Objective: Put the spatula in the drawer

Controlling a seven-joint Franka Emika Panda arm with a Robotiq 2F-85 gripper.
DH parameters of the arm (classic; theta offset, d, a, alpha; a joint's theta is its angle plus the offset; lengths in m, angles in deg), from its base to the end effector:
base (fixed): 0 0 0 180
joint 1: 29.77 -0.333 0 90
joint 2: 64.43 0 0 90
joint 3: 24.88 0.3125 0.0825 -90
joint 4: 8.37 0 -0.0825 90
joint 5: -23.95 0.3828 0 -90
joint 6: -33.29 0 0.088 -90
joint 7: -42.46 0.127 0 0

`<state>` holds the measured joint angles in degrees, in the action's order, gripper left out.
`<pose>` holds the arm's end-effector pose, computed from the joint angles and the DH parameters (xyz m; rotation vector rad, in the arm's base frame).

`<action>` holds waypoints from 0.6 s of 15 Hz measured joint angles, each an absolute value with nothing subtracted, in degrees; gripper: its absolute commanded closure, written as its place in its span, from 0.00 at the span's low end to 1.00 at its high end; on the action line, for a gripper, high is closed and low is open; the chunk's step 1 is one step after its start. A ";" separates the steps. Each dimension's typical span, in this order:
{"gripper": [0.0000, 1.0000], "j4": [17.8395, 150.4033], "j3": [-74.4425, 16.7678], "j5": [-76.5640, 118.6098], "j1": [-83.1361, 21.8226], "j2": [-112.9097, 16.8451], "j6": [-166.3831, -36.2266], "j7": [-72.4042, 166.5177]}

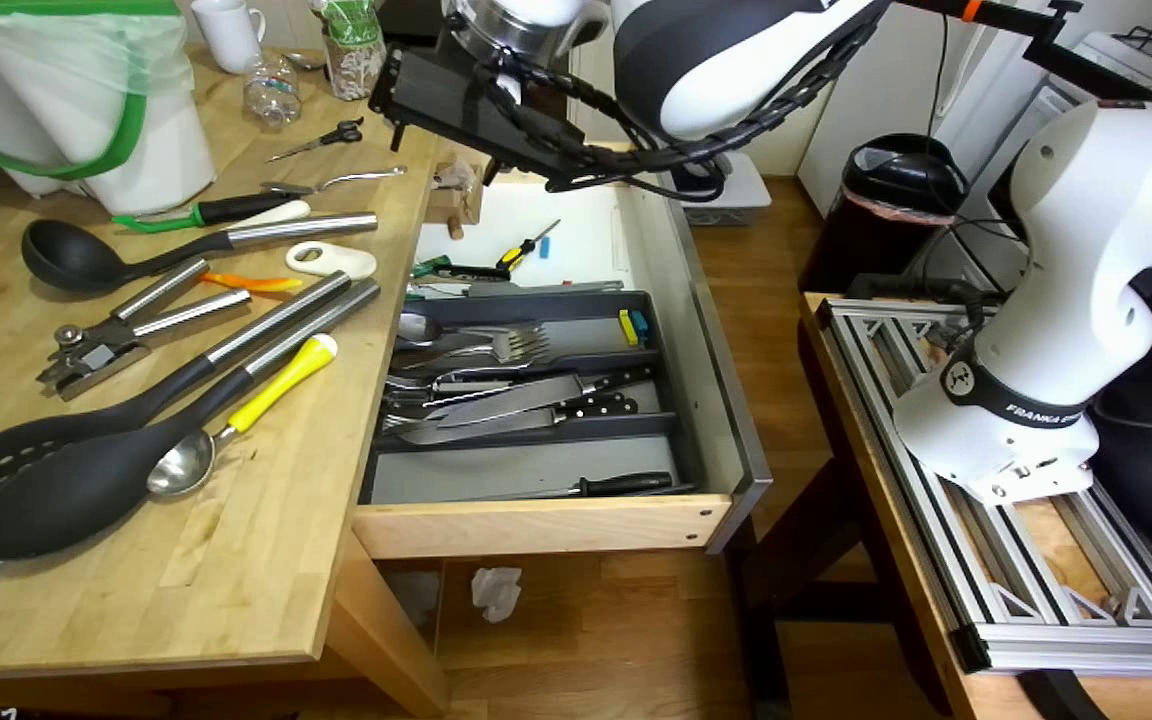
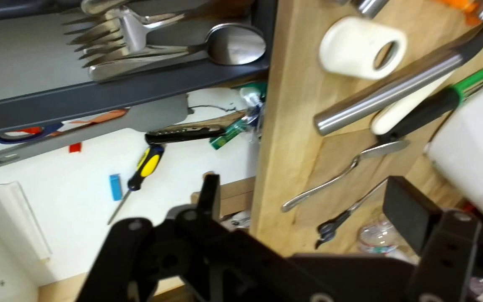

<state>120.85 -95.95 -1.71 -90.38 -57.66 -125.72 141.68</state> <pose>0.5649 -0.0821 0.3741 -2.1634 2.0198 -0.8771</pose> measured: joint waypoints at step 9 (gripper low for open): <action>0.00 119.02 -90.63 -4.66 -92.46 -68.79 -123.37 119.15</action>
